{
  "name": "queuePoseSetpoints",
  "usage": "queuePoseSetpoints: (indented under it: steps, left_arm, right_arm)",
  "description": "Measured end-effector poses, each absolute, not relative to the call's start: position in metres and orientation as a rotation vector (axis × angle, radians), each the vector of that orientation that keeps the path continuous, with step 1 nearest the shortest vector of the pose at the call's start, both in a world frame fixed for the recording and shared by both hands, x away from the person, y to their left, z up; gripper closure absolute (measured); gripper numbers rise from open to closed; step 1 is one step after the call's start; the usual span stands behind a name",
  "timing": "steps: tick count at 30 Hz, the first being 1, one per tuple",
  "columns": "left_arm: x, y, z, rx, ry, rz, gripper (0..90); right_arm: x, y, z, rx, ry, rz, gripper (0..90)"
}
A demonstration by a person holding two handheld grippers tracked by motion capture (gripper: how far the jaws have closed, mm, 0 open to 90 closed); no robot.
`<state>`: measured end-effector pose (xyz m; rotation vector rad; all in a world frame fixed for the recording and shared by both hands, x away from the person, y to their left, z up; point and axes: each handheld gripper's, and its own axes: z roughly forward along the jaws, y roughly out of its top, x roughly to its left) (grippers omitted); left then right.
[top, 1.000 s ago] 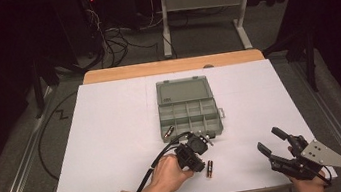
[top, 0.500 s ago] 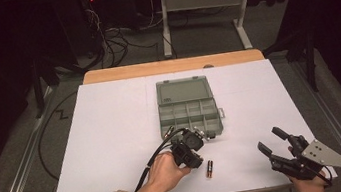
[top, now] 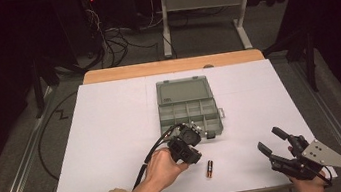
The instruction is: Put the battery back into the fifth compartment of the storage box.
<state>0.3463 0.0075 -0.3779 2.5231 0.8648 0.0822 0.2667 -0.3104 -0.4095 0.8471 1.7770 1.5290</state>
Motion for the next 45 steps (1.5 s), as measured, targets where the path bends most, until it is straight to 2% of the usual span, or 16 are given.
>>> queuePoseSetpoints:
  steps: [45]
  left_arm:
    - [0.398,0.048,-0.335,2.418,0.997,0.054,76.3]
  right_arm:
    - [0.267,-0.311,-0.410,0.850,1.777,1.534,32.9]
